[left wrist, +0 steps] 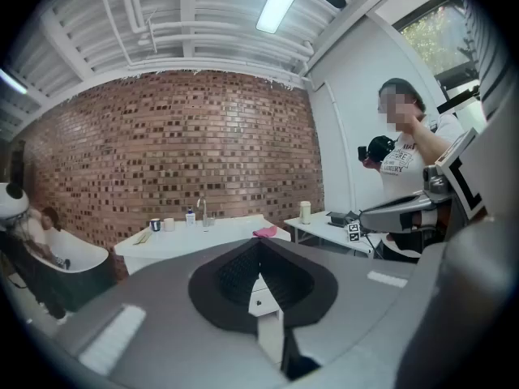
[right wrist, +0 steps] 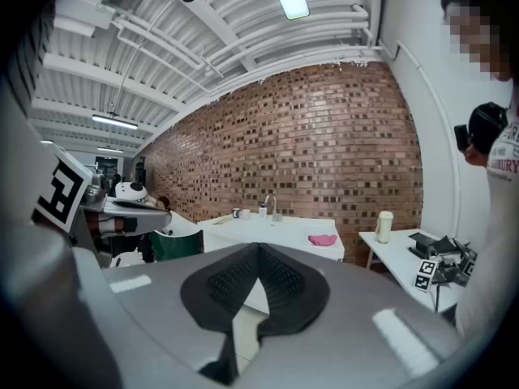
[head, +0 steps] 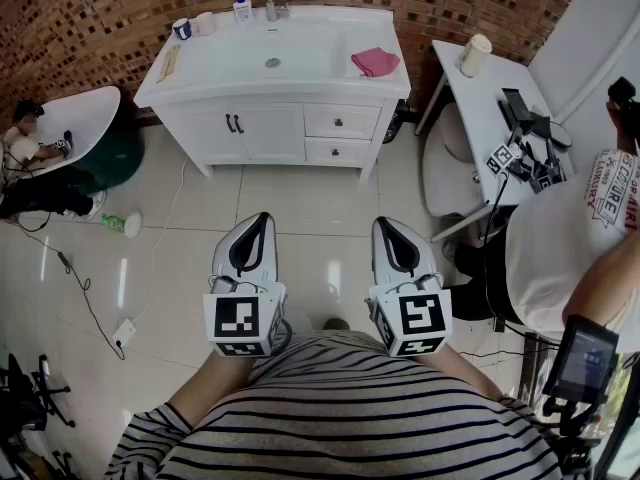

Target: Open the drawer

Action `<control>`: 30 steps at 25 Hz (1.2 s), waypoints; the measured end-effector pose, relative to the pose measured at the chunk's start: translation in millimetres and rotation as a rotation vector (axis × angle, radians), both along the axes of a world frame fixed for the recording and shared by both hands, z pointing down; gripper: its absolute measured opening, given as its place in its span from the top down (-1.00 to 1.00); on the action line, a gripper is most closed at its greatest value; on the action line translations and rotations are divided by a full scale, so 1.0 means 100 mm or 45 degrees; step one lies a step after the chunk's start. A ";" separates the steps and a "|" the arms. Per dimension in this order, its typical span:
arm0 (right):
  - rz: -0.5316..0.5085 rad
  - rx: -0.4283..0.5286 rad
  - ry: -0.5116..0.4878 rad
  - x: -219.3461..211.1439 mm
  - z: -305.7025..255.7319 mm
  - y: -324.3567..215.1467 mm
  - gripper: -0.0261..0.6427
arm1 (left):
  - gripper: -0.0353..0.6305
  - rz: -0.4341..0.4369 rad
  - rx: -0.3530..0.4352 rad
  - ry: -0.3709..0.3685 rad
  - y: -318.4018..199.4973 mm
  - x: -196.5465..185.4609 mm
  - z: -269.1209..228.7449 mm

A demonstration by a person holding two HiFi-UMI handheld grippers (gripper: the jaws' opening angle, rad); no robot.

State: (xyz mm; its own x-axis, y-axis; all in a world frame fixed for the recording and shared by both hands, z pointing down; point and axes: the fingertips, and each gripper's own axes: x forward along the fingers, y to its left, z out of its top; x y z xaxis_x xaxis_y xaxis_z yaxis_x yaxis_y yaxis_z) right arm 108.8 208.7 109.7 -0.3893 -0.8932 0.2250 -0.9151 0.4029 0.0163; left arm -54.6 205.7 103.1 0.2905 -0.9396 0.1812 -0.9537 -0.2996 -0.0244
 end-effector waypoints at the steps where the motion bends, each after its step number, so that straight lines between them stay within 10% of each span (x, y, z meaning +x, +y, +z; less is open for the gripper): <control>1: 0.012 -0.004 -0.004 0.06 0.05 -0.07 0.92 | 0.85 -0.007 -0.003 -0.005 -0.05 -0.02 0.05; 10: 0.083 0.004 0.004 0.17 0.48 -1.13 0.92 | 0.85 -0.026 -0.002 -0.038 -1.15 -0.35 0.54; 19: 0.234 -0.066 0.037 -0.02 0.68 -3.05 0.92 | 0.85 0.273 -0.097 -0.081 -3.27 -0.38 0.78; 30: 0.213 -0.207 0.107 -0.13 2.98 -4.27 0.92 | 0.85 0.369 -0.052 0.105 -4.51 -0.04 2.23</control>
